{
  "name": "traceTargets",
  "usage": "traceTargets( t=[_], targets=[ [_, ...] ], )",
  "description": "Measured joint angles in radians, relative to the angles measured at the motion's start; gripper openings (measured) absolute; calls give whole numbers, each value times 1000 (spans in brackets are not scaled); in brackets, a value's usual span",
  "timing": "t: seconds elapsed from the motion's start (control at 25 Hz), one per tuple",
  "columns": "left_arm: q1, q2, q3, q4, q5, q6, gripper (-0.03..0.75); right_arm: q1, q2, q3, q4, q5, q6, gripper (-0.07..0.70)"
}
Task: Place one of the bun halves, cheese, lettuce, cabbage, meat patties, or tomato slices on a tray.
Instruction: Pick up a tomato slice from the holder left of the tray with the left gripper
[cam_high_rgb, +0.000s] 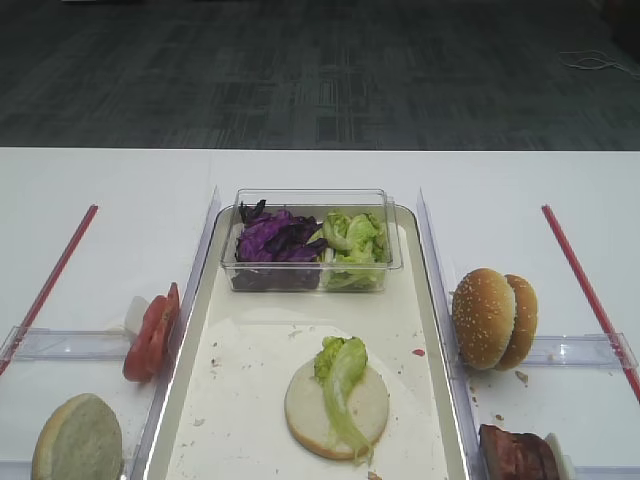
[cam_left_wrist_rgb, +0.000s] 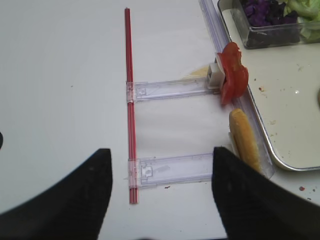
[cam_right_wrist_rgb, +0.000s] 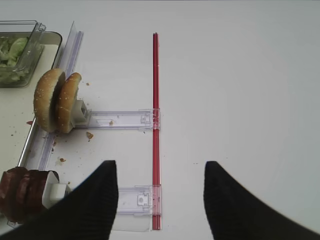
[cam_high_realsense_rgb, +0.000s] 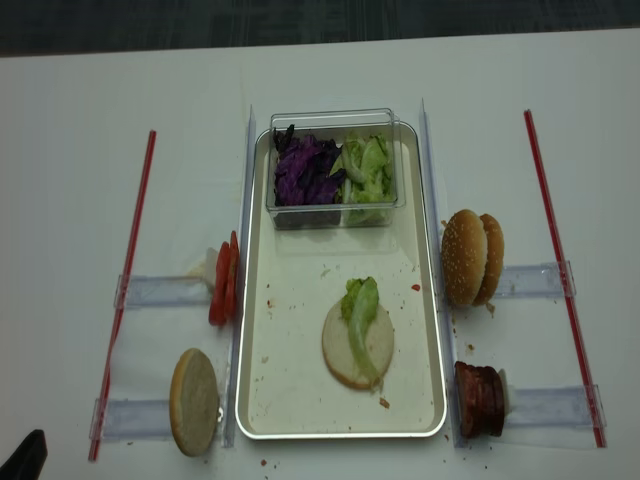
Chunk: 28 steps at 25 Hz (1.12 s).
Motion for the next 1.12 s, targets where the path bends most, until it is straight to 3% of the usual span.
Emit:
traceTargets(
  t=[1.12],
  targets=[
    [0,0,0,0,0,0,412,0,0,0,0,0,-2,398]
  ],
)
